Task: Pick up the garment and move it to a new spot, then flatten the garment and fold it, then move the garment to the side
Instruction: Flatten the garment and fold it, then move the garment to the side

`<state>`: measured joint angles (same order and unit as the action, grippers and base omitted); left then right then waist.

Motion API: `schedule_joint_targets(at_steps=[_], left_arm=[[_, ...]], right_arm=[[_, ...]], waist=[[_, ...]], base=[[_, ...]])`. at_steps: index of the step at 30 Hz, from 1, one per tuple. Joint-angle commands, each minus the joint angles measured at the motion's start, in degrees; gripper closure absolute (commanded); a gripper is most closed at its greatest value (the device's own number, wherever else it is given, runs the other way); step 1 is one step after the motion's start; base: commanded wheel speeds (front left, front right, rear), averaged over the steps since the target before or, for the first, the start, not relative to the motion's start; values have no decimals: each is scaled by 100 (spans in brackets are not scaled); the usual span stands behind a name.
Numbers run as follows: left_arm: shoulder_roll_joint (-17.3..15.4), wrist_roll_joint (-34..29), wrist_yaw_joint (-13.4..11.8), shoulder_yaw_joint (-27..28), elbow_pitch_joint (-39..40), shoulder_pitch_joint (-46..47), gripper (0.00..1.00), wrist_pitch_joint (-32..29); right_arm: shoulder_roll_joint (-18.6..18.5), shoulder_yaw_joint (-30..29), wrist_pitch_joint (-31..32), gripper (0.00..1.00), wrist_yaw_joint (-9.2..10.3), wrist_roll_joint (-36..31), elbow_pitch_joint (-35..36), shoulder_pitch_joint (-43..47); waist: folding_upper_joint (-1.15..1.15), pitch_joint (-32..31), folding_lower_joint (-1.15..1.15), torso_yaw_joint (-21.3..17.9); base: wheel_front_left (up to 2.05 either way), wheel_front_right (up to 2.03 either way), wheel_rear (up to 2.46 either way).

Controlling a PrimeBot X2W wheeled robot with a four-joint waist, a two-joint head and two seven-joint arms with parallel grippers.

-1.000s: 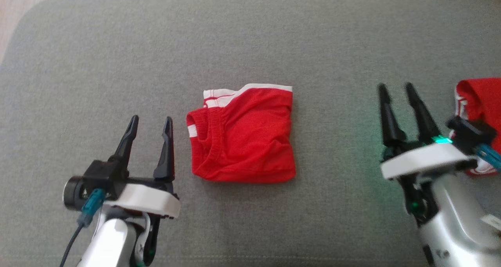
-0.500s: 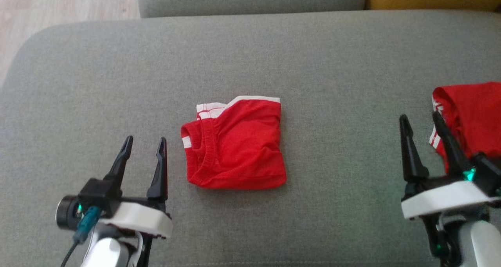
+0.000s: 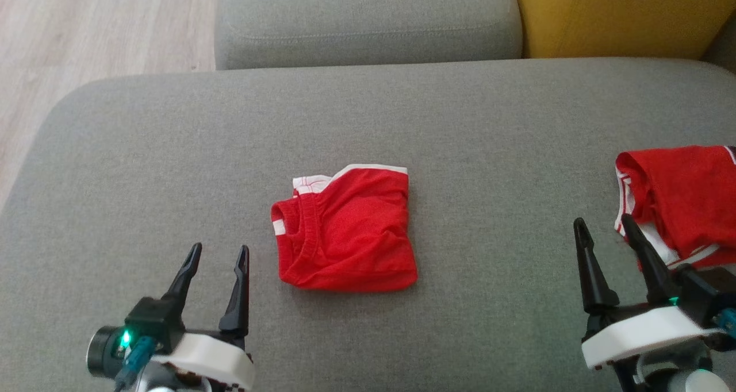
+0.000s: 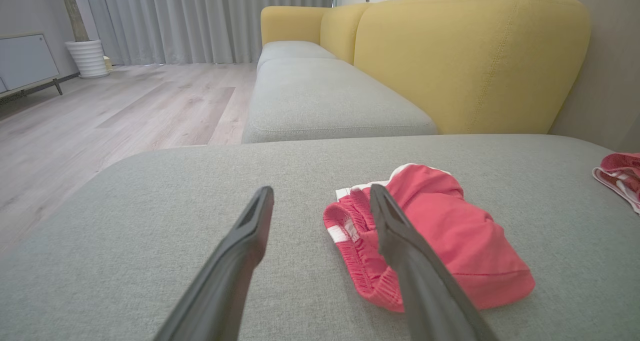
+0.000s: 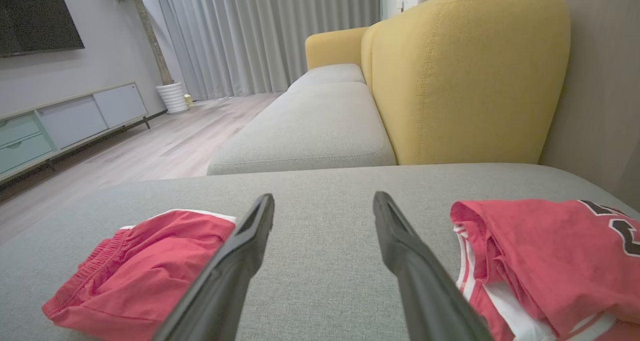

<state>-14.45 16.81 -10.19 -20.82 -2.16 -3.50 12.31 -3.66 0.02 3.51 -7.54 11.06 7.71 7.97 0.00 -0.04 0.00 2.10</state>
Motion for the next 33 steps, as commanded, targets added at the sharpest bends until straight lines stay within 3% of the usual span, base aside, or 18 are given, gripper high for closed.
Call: schedule_joint_targets(at_steps=[1,33], left_arm=[[-133,48,-58,207,216,185,0,8],[-213,128,-140,172,272,213,0,40]], right_arm=[[-25,151,-3,0,5,-42,254,-121],[23,102,21,0,5,-41,217,-79]], waist=[[0,-35,0,11],[0,-93,0,40]], base=[[0,0,0],[0,0,0]])
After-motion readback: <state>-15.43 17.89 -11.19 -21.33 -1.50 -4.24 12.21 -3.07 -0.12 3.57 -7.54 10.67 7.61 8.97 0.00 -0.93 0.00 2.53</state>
